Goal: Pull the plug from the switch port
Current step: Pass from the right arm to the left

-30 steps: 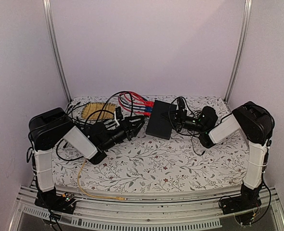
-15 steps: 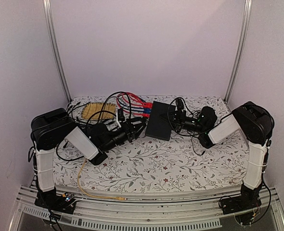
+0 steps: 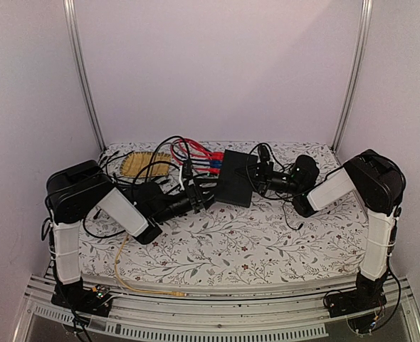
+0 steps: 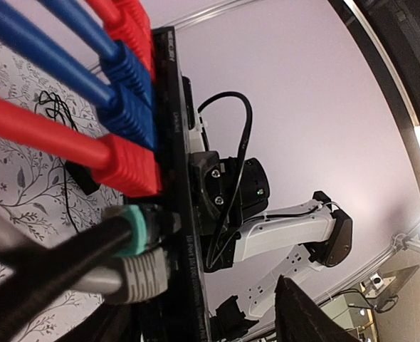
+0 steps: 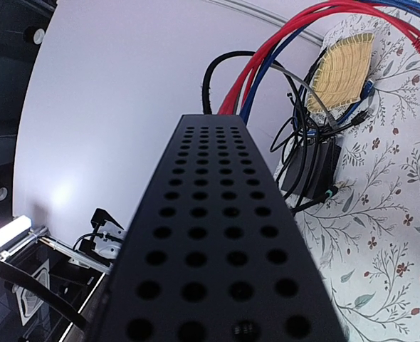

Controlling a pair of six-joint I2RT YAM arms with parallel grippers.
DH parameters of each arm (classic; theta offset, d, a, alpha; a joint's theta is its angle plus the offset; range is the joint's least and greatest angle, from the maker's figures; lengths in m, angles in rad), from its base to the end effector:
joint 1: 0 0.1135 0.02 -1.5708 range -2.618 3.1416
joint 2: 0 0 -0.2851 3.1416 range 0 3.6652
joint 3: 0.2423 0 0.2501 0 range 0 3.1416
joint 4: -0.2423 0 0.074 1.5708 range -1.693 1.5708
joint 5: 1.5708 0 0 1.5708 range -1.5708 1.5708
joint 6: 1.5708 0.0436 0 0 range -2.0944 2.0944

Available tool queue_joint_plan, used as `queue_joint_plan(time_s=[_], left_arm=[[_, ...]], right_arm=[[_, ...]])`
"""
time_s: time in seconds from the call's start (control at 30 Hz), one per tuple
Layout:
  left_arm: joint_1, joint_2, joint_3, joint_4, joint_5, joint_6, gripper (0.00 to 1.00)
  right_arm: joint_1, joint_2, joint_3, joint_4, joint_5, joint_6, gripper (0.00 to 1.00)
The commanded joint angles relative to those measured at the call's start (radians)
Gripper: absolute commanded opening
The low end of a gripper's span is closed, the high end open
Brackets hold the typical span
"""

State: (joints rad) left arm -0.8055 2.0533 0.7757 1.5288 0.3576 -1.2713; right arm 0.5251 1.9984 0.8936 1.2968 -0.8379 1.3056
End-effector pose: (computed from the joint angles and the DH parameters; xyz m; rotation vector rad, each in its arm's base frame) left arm 0.2600 -0.2927 0.1795 -0.0066 1.6434 -1.9244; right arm 0.3318 0.2297 0.2027 -0.1911 1.8122 1.9770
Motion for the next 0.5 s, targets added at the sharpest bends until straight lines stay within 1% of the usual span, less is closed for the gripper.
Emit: queue_joint_plan(time_s=[0.0,0.17,0.27,0.33,0.47], left_arm=[[-0.018,-0.027,0.028,0.169,0.060,0.039,0.62],[-0.021,-0.014,0.044,0.157,0.061,0.033,0.53],[-0.022,-0.006,0.055,0.160,0.056,0.026,0.44],[-0.023,0.001,0.064,0.161,0.058,0.025,0.36],[-0.024,0.016,0.068,0.182,0.050,0.008,0.32]], right_arm=[[0.010,-0.046,0.065,0.128,0.008,-0.012,0.02],[0.014,-0.043,0.071,0.127,0.005,-0.011,0.02],[0.017,-0.043,0.071,0.125,0.004,-0.010,0.02],[0.016,-0.043,0.070,0.126,0.001,-0.011,0.02],[0.016,-0.056,0.068,0.094,-0.009,-0.028,0.02]])
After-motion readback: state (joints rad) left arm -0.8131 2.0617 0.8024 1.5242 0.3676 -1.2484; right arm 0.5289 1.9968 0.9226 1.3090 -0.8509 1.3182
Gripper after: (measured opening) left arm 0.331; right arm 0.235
